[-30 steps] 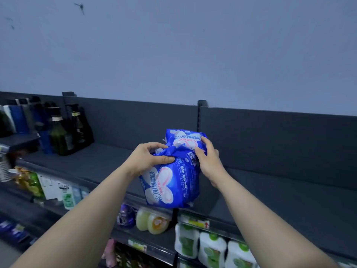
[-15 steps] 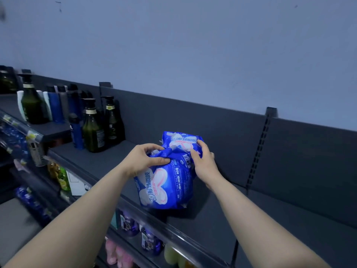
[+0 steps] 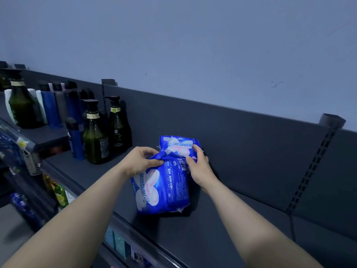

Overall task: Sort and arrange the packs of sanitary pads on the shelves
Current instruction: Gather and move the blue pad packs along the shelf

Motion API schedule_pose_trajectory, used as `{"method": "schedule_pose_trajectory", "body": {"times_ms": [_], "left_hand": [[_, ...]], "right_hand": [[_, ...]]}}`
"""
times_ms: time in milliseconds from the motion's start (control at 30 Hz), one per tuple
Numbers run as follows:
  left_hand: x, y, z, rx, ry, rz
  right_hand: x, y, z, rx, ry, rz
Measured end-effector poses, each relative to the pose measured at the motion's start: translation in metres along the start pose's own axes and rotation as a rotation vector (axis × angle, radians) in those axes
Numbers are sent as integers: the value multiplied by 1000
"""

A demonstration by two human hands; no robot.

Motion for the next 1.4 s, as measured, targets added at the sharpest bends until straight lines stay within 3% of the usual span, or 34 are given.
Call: {"method": "schedule_pose_trajectory", "body": {"times_ms": [200,400,600,867,1100,1400], "left_hand": [[32,47,20,-31,42,-35],[57,84,48,-45,298,-65],[77,94,56,31,154,-50],[70,74,10,-199,398,-105],[4,31,-48,-488,560,21],[-126,-36,-108,-737,610,219]], "right_hand": [[-38,20,-9,-90,38,-53],[-67,39,-11,-147,-20,-40],[-72,41,-4,-149,-125,-98],[-50,17,27,-31,-459,-237],[-13,-28,50,-11,-747,-338],[90,-151,41,-170,-970,-534]]}}
Point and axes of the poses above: each hand's wrist, its own y-axis towards the middle knuckle, its own x-axis out of the back of the hand, z = x × y, the point moved 9 cm from there along y, towards the middle knuckle, and after that the axes turned 3 degrees about z, right-handed, at the moved point
